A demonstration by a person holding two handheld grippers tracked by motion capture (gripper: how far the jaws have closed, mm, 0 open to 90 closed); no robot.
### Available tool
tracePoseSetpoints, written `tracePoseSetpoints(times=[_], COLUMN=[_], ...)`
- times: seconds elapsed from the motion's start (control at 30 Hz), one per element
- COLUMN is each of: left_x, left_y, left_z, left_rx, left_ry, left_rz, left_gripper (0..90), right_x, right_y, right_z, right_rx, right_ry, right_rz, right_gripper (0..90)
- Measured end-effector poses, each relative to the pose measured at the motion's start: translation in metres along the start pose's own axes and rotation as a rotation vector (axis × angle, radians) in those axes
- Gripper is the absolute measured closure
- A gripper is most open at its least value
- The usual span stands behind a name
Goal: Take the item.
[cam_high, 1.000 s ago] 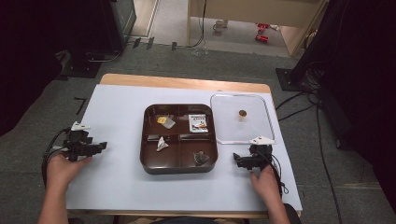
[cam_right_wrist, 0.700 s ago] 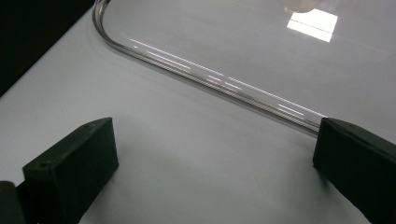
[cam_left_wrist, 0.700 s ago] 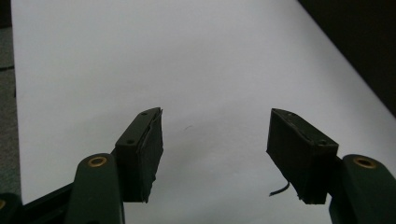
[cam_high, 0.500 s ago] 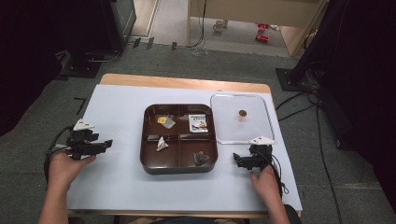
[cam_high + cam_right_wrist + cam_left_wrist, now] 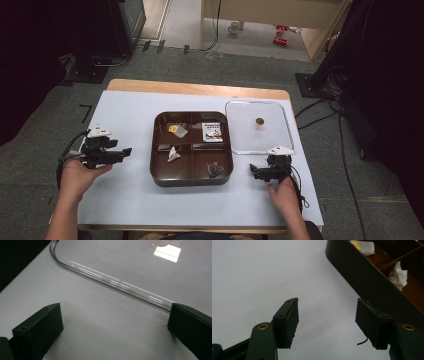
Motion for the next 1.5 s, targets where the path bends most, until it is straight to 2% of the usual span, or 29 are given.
tracePoseSetpoints(times=[0.33,0.53,0.9,1.5], left_x=[-0.008,-0.014,-0.022,-0.034], left_y=[0.002,0.002,0.006,0.019], left_z=[0.009,0.016,0.032,0.066], left_rx=[0.029,0.062,0.08,0.148], left_ry=[0.017,0.02,0.069,0.149], left_rz=[0.012,0.027,0.039,0.046], left_gripper=[34.9,35.0,34.9,35.0], right_x=[0.0,0.0,0.0,0.0], right_y=[0.0,0.0,0.0,0.0], right_z=[0.0,0.0,0.0,0.0], right_rx=[0.0,-0.001,-0.001,-0.001], right_ry=[0.0,0.002,0.002,0.0], right_rz=[0.001,0.0,0.001,0.002], right_gripper=[0.0,0.0,0.0,0.0])
Point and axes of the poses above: each handheld gripper's, and its own axes: y roughly forward along the jaws, x roughly out of its underside, z roughly to its right, the point moved 3 cm from there along y, roughly forward along the jaws, and after that the axes turned 1 degree about -y, right-handed, at the moved point
